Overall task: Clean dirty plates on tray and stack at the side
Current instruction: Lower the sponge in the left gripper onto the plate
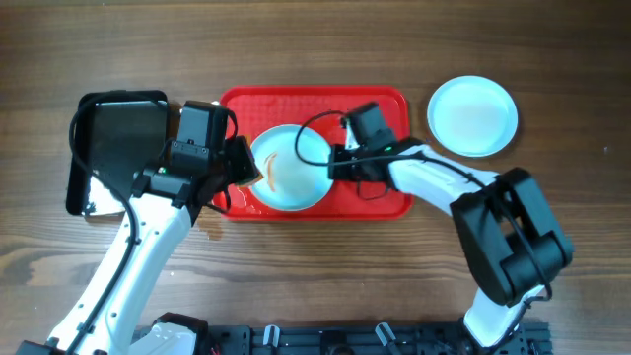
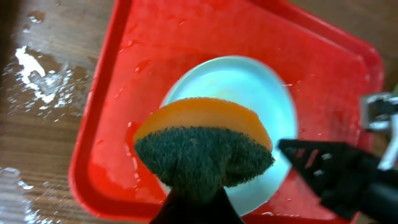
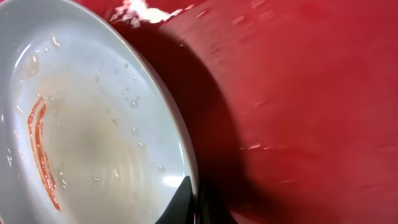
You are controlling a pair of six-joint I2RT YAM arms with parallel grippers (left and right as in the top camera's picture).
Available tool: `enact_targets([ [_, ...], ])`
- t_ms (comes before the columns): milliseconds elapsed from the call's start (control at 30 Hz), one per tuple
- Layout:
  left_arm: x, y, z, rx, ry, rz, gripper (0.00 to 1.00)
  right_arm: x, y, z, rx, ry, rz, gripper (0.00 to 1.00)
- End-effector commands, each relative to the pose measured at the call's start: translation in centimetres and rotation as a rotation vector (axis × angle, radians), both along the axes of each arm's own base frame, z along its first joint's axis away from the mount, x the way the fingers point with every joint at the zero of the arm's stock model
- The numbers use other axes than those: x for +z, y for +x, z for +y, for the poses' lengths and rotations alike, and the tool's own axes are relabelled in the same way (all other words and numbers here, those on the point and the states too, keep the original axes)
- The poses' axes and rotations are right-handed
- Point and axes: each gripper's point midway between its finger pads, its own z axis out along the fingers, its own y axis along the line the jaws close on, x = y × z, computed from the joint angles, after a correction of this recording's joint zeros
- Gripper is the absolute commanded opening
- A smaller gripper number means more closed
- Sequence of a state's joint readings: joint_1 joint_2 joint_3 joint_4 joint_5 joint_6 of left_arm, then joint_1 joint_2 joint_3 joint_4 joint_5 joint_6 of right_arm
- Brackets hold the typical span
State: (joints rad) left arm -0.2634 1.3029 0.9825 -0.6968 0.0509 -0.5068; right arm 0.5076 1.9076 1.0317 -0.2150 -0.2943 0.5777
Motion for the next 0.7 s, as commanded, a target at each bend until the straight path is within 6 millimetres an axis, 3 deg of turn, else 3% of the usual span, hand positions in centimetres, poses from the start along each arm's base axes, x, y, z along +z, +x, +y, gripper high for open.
enact_targets([
  [0, -0.9, 0.5, -1.4, -0.032, -0.027, 0.015, 0.04, -2.8, -1.3, -0.6, -0.023, -0.070, 0.045, 0.04],
  [333, -8.2, 3.0, -3.3, -0.070, -0.009, 0.124, 0.04, -2.7, -0.8, -0.6, -0.027, -0.073, 0.022, 0.05],
  [533, -9.8, 2.5, -6.0, -0.142, -0.121, 0.183, 0.04, -2.8, -0.8, -0.8, -0.034, -0.082, 0.023, 0.04],
  [567, -9.8, 2.5, -6.1, -0.146, -0.121, 0.183, 0.04, -2.8, -0.8, -1.1, -0.040, -0.095, 0.021, 0.04],
  [667, -9.9, 2.4, -6.6, -0.160, -0.120, 0.181, 0.04, -3.2, -0.2, -4.4, -0.152, -0.269, 0.013, 0.04],
])
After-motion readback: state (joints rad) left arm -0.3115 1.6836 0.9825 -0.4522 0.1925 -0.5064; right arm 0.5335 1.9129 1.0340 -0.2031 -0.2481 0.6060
